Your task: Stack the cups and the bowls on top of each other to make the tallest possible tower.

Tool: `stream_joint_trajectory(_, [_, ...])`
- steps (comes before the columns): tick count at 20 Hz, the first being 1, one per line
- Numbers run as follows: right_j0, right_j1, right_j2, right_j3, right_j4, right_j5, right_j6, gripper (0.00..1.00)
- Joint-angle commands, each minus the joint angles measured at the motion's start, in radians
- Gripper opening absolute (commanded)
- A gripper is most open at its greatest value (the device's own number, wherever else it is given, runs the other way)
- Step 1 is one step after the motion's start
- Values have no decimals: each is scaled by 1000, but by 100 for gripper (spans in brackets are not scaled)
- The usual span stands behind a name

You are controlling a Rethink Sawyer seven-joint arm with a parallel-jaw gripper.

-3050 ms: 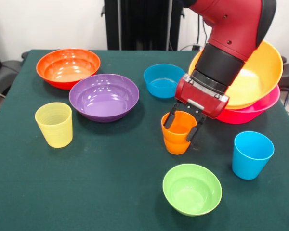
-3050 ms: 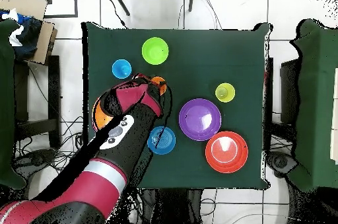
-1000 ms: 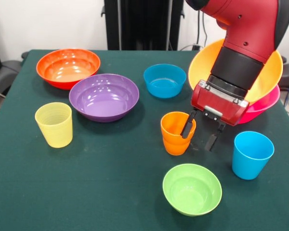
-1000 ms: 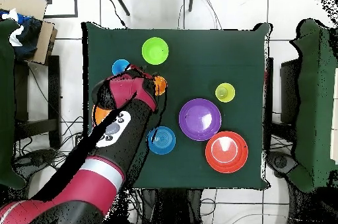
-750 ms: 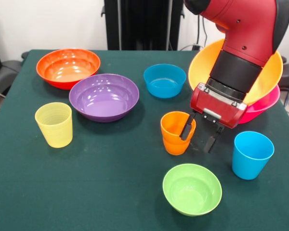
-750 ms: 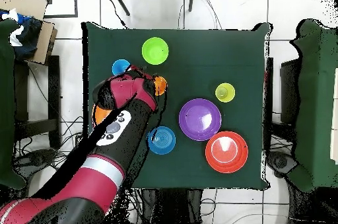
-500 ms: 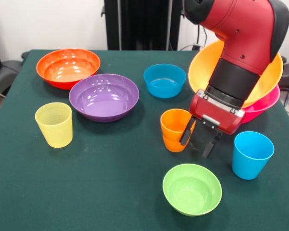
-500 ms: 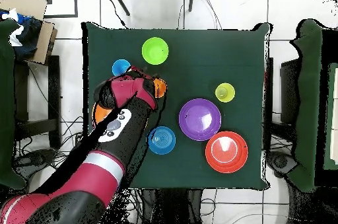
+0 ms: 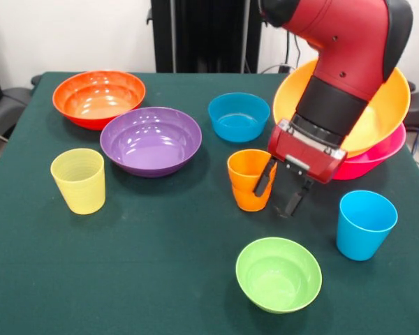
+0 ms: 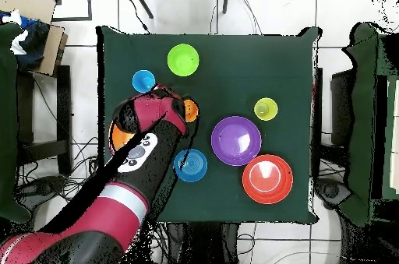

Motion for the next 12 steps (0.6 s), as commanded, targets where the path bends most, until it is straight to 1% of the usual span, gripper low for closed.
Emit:
stream_joint_trajectory(1, [14,-71,143,97,-14,113,53,100])
stream_joint_trajectory(7, [-1,-63,148,78,-21,113,37,100])
stream_joint_trajectory(12, [-7,-70,148,67,-25,136,24,100])
